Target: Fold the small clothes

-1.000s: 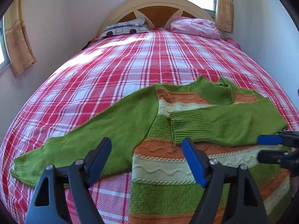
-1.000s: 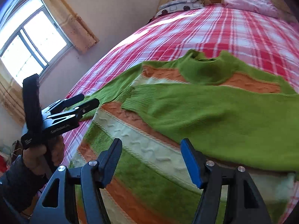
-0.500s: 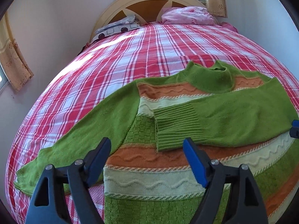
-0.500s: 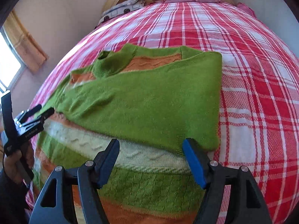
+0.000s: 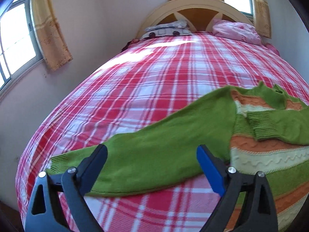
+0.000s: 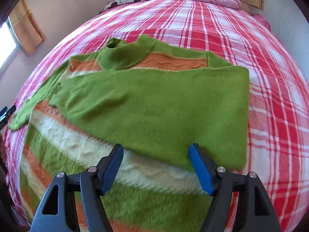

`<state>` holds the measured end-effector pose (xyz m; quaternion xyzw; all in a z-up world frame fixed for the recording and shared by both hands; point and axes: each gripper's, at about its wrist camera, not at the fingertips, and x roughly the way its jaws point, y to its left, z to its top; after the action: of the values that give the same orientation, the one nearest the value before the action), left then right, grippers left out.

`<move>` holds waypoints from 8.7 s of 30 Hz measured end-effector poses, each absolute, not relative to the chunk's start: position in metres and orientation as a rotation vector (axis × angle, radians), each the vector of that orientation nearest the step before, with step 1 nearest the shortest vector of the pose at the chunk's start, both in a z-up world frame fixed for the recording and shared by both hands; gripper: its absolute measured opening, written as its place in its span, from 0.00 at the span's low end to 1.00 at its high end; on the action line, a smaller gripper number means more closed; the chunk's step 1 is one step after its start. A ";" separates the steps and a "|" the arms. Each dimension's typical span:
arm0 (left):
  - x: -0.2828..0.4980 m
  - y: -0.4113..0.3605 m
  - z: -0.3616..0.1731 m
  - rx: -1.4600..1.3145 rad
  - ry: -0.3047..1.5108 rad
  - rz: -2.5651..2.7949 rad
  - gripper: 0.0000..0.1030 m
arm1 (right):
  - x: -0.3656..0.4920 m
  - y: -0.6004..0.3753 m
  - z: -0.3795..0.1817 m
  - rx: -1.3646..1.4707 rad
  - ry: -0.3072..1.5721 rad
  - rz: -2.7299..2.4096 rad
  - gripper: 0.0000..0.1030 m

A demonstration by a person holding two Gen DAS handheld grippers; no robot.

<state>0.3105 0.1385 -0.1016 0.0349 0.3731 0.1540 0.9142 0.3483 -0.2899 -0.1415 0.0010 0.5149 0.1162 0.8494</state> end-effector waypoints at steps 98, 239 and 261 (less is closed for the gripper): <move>0.314 0.192 0.012 -0.481 0.394 0.056 0.05 | 0.263 -0.334 -0.086 0.127 0.607 0.452 0.79; 0.300 0.097 -0.142 -0.026 0.815 0.224 1.00 | 0.286 -0.316 -0.152 0.063 0.869 0.269 0.66; 0.245 0.073 -0.128 -0.025 0.738 0.150 1.00 | 0.241 -0.311 -0.141 0.060 0.744 0.244 0.66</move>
<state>0.2446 0.0730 -0.1278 -0.0122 0.3604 0.0733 0.9298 0.2406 -0.3114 -0.1414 0.0294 0.3624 0.1189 0.9239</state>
